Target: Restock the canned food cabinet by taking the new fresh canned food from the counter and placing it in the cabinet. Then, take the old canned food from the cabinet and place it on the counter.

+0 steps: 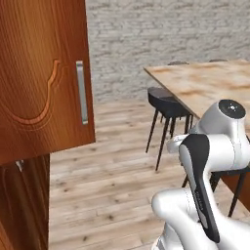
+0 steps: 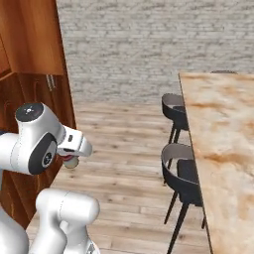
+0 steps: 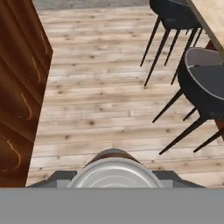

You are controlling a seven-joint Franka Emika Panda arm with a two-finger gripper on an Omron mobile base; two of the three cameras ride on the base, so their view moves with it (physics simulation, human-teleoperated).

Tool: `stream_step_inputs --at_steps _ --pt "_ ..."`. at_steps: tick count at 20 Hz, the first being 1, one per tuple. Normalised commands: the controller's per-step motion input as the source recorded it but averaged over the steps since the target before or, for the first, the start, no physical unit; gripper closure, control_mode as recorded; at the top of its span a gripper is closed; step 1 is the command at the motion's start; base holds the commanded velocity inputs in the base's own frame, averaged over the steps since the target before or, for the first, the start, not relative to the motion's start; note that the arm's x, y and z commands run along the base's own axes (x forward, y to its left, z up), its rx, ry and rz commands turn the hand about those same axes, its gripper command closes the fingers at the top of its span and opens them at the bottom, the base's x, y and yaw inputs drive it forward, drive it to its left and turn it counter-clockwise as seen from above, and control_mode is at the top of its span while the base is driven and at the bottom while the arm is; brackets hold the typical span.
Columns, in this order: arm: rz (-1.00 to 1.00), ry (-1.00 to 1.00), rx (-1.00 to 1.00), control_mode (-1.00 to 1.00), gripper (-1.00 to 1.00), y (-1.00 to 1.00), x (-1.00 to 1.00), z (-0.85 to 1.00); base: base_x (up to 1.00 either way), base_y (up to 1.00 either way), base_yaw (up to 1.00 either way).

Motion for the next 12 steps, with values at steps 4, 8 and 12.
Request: stream_step_inputs --at_steps 4,8,12 --pt "0.00 0.00 0.00 1.00 1.00 0.00 0.00 0.00 1.00 0.00 0.00" --pt "0.00 0.00 0.00 1.00 1.00 0.00 0.00 0.00 1.00 0.00 0.00" --pt "0.00 0.00 0.00 1.00 1.00 0.00 0.00 0.00 1.00 0.00 0.01"
